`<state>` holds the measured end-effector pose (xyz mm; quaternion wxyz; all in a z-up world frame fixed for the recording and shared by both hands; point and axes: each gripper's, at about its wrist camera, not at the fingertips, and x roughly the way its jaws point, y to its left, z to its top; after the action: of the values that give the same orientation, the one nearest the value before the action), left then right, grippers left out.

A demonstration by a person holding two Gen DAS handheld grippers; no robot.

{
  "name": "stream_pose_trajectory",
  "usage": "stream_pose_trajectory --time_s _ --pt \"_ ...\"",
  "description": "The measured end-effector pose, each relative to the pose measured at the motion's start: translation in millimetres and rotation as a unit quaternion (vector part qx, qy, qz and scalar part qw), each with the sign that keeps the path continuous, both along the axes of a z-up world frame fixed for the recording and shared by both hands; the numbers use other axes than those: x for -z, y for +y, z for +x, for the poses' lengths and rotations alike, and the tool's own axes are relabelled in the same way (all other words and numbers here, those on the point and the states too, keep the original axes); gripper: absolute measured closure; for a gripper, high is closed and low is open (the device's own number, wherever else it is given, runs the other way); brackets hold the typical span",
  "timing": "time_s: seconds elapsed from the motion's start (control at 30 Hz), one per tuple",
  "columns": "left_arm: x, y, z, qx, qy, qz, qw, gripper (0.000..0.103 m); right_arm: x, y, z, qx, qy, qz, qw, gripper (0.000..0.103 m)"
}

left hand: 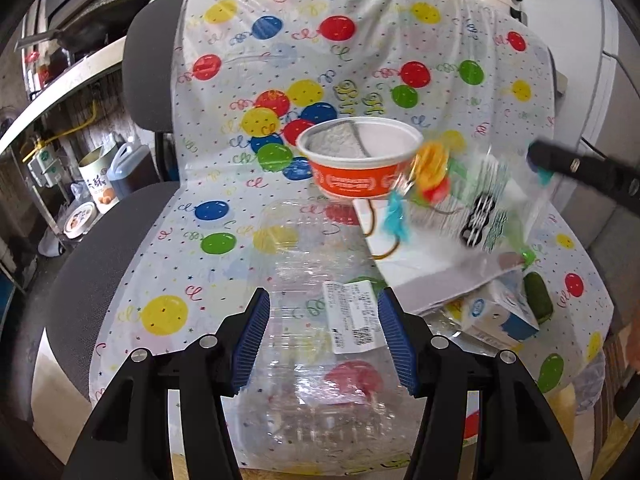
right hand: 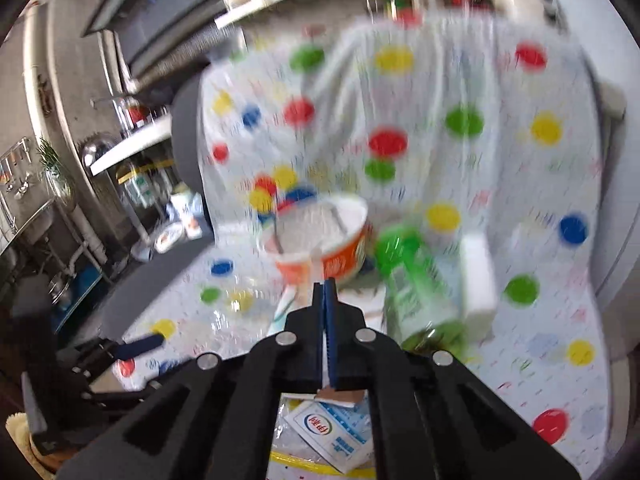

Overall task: Collect trash
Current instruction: 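Grasp the white paper bag with the left gripper while the right holds the wrapper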

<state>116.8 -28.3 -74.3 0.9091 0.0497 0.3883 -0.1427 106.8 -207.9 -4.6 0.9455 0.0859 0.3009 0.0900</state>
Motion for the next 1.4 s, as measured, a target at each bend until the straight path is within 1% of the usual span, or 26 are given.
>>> stream_pose_trajectory --time_s 0.03,0.1,0.17,0.27,0.4,0.5,0.57,0.63,0.67,0.73,0.8,0.83,0.9,0.93,0.97,1.0,1.07,1.1,1.17,1.23,1.3,1.4 --pt "-1 -3 -2 0.006 0.001 -0.002 1.0 0.045 -11 -2 -11 0.007 -0.025 -0.013 1.0 0.101" --pt "-3 -12 -6 0.023 -0.001 -0.003 0.9997 0.045 -25 -7 -23 0.021 -0.052 -0.031 0.998 0.101" --pt "-3 -26 -11 0.047 -0.001 0.01 0.9989 0.045 -32 -12 -31 0.028 -0.06 -0.049 0.997 0.101" --pt "5 -49 -17 0.083 0.001 0.041 0.9957 0.045 -28 -26 -36 0.034 -0.049 -0.044 0.997 0.101" --pt "15 -66 -20 0.11 0.002 0.063 0.9919 0.046 -18 -38 -37 0.041 -0.034 -0.032 0.998 0.101" --pt "22 -73 -13 0.118 0.01 0.075 0.9901 0.046 -11 -47 -40 0.048 -0.027 -0.022 0.998 0.101" --pt "28 -76 -4 0.114 0.015 0.085 0.9897 0.047 -9 -52 -40 0.05 -0.024 -0.017 0.998 0.101" --pt "30 -77 2 0.112 0.014 0.09 0.9895 0.05 -7 -55 -40 0.053 -0.024 -0.014 0.998 0.101" --pt "31 -77 5 0.111 0.011 0.093 0.9894 0.05 -7 -56 -41 0.054 -0.024 -0.013 0.998 0.101" --pt "30 -80 9 0.121 -0.006 0.095 0.9882 0.05 -6 -58 -39 0.055 -0.024 -0.012 0.998 0.101" --pt "29 -86 9 0.144 -0.028 0.1 0.984 0.05 -5 -59 -38 0.057 -0.023 -0.009 0.998 0.101" --pt "29 -89 9 0.154 -0.036 0.109 0.9813 0.05 -5 -59 -38 0.058 -0.023 -0.008 0.998 0.101" --pt "30 -94 10 0.165 -0.045 0.118 0.978 0.051 -4 -60 -37 0.059 -0.022 -0.006 0.998 0.101" --pt "29 -94 13 0.168 -0.042 0.115 0.9782 0.055 -4 -60 -37 0.06 -0.022 -0.004 0.998 0.101" --pt "29 -94 15 0.168 -0.037 0.11 0.979 0.067 -4 -60 -38 0.06 -0.021 -0.004 0.998 0.101" --pt "28 -92 19 0.166 -0.026 0.099 0.9809 0.084 -4 -60 -38 0.061 -0.021 -0.003 0.998 0.101" --pt "23 -86 25 0.158 -0.015 0.071 0.9848 0.097 -5 -61 -40 0.063 -0.023 -0.003 0.998 0.101" --pt "18 -82 27 0.152 -0.015 0.053 0.9869 0.101 -6 -61 -41 0.065 -0.026 -0.004 0.998 0.101" --pt "7 -75 28 0.144 -0.023 0.029 0.9889 0.102 -9 -61 -44 0.07 -0.031 -0.01 0.997 0.101" --pt "-10 -66 26 0.13 -0.034 0.0 0.9909 0.102 -14 -63 -50 0.078 -0.04 -0.014 0.996 0.101" --pt "-28 -59 21 0.121 -0.048 -0.027 0.9911 0.102 -20 -66 -56 0.09 -0.051 -0.019 0.994 0.101" --pt "-52 -54 9 0.103 -0.071 -0.048 0.991 0.102 -29 -75 -68 0.105 -0.066 -0.019 0.992 0.101"
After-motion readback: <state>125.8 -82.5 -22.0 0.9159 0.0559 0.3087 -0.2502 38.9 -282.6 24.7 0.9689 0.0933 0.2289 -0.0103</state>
